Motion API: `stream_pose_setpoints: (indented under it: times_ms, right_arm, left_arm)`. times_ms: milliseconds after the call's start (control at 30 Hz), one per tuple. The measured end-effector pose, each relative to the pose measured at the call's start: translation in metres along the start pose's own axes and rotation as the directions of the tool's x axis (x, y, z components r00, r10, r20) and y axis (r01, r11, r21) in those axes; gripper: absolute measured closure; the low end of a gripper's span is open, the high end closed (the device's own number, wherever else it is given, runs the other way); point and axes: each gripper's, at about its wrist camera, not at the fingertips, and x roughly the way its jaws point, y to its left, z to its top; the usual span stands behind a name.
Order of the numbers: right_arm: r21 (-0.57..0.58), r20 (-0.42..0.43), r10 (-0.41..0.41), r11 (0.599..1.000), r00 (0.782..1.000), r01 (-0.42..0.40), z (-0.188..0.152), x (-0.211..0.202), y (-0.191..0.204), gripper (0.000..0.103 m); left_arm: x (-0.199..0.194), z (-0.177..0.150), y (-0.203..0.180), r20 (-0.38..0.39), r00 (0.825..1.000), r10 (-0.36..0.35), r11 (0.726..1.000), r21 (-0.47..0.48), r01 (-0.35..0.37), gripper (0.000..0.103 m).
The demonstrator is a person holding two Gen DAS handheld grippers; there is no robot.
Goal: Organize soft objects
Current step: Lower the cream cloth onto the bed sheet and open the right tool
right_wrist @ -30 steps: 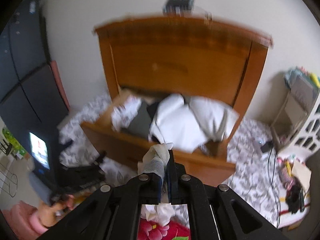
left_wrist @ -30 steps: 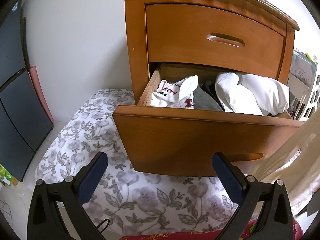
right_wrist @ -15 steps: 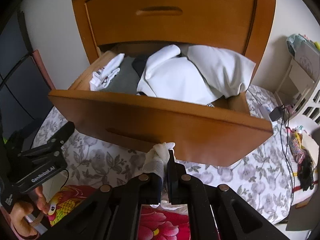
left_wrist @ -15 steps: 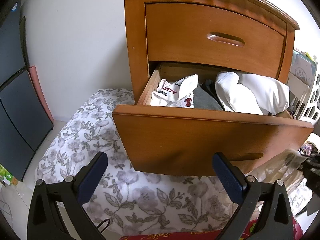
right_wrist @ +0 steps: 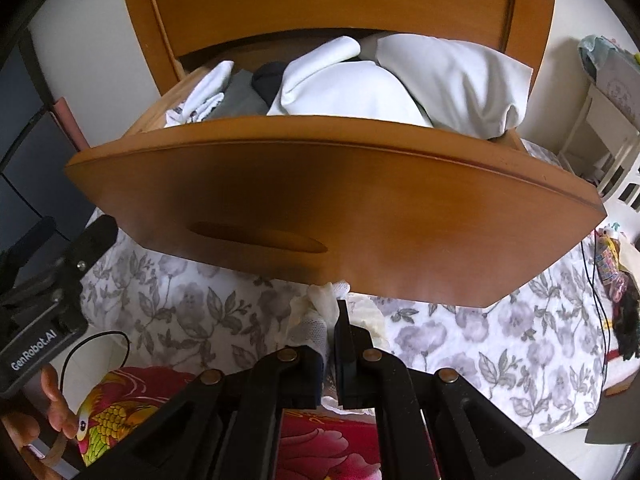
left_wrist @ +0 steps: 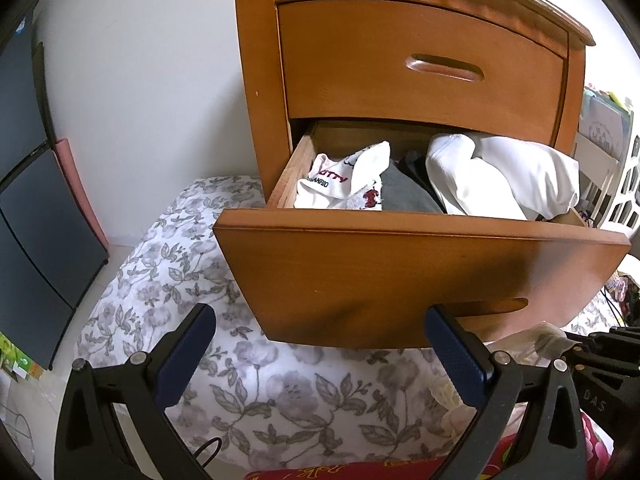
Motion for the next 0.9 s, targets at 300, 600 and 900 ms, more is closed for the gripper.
stream_pose_setpoints:
  times_ms: [300, 600, 900]
  right_arm:
    - [0.017, 0.007, 0.005, 1.0, 1.0, -0.006, -0.001, -0.006, -0.001, 0.048]
    - [0.056, 0.007, -0.005, 0.998, 1.0, 0.004, -0.009, -0.007, -0.005, 0.025]
    - [0.09, 0.03, 0.017, 0.996, 0.999, -0.019, -0.014, -0.007, -0.009, 0.006]
  left_arm:
    - [0.001, 0.001, -0.001, -0.008, 1.0, 0.0, 1.0, 0.007, 0.0, 0.0]
    - [0.002, 0.001, -0.003, -0.011, 1.0, 0.004, 1.0, 0.015, -0.004, 0.0]
    - [0.003, -0.001, -0.004, -0.015, 1.0, 0.012, 1.0, 0.026, -0.012, 0.0]
